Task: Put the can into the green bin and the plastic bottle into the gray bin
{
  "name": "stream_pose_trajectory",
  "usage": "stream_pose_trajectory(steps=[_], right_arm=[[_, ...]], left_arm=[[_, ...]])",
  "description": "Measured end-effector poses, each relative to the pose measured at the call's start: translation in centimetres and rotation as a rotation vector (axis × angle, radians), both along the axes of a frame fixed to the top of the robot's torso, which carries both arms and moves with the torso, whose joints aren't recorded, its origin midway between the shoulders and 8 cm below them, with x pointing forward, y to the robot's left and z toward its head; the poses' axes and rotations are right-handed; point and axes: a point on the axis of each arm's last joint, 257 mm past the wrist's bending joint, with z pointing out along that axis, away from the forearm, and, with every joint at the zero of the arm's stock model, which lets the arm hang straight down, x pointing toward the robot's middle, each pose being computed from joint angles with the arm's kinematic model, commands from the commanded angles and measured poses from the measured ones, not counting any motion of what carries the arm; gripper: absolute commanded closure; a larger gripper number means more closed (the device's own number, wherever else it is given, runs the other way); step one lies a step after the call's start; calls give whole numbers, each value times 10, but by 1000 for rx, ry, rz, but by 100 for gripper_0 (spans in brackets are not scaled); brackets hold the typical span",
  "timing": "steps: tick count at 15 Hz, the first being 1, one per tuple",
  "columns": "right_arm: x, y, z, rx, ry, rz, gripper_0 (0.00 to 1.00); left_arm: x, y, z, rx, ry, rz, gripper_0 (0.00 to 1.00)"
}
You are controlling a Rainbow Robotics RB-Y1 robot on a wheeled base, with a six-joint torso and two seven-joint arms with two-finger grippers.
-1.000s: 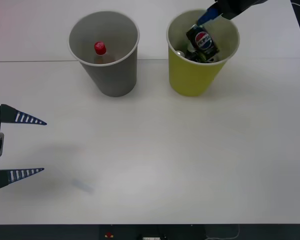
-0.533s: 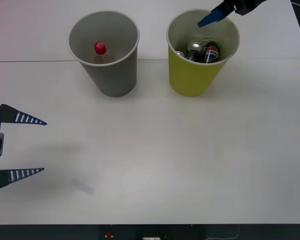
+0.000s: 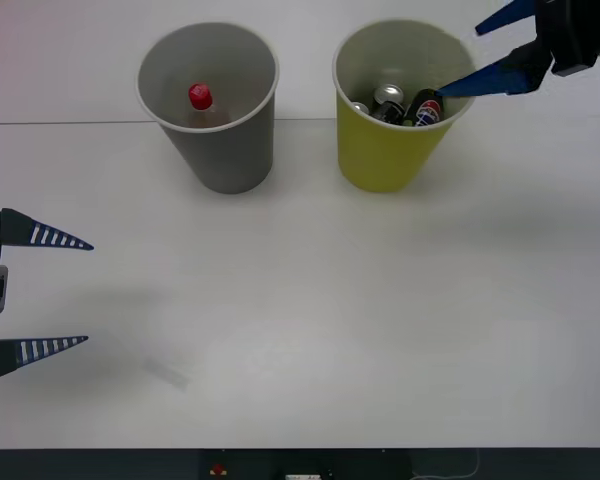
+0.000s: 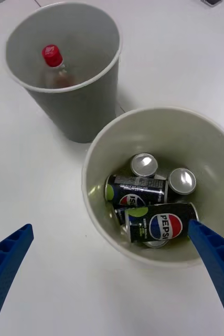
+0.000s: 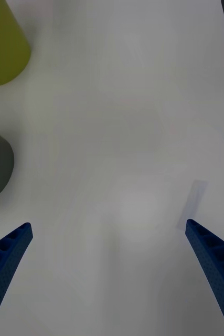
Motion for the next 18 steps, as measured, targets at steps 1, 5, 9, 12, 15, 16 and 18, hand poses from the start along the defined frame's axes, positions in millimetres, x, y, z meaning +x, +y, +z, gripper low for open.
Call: stream_pose_trajectory(steps=[1, 5, 9, 12, 15, 16, 18], right_arm=[[-13, -3, -4, -9, -21, 38, 0], [-65, -16, -28, -31, -80, 197, 0], [-108, -31, -60, -89, -125, 313, 0], [-131, -40, -87, -131, -124, 375, 0], [-144, -47, -110, -158, -127, 402, 0], [-148, -49, -117, -159, -120, 404, 0], [-155, -52, -128, -162, -105, 398, 0]], left_arm=[[0, 0, 0, 0, 0, 0, 0], [0, 0, 0, 0, 0, 0, 0], [0, 0, 0, 0, 0, 0, 0], [0, 0, 0, 0, 0, 0, 0], [0, 0, 0, 0, 0, 0, 0], [0, 0, 0, 0, 0, 0, 0], [0, 0, 0, 0, 0, 0, 0]])
